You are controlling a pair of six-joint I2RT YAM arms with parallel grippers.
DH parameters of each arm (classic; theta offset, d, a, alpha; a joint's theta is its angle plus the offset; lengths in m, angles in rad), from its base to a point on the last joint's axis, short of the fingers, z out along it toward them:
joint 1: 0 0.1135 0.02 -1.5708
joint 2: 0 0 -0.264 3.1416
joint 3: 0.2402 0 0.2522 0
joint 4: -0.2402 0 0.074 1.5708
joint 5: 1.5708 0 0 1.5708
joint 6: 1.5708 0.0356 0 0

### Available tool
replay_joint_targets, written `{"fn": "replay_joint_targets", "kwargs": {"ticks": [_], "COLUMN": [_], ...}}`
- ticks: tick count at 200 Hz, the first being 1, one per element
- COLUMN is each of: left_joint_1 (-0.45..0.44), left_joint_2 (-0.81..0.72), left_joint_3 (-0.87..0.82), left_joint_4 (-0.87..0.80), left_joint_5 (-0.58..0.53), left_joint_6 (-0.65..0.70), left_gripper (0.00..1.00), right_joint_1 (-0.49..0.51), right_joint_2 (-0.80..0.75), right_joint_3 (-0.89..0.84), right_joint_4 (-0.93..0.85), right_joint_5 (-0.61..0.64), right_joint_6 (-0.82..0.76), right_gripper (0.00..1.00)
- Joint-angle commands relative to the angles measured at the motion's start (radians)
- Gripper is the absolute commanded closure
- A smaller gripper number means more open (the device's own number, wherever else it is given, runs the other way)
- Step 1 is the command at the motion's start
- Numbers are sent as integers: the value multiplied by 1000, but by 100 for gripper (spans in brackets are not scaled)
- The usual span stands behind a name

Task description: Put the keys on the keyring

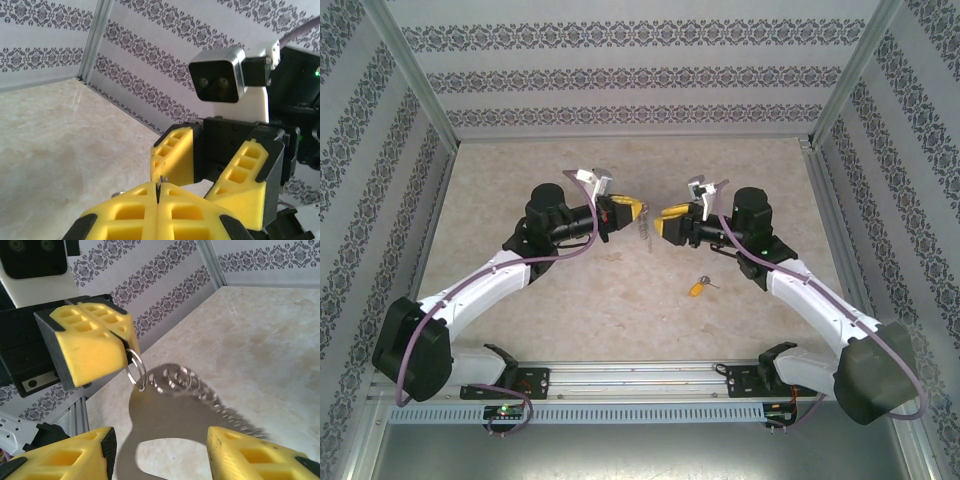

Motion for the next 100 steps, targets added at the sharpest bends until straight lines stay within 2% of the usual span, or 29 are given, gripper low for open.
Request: {"fn": "replay_joint_targets", "kwargs": {"ticks": [1, 100], "left_joint_1": [-28, -59], "left_joint_2": [-31, -33], "left_joint_3": [24, 44], "left_joint_4": [-66, -106], "left_joint_5": [-33, -48], "left_joint_6": [102, 149], "left_gripper": [100, 100], "right_joint_1": [15, 39], "right_joint_2": [16, 64], "right_joint_3": [49, 79], "right_joint_4": [48, 74], "right_joint_5": [-20, -29], "right_joint_6": [7, 13], "right_gripper": [49, 53]}}
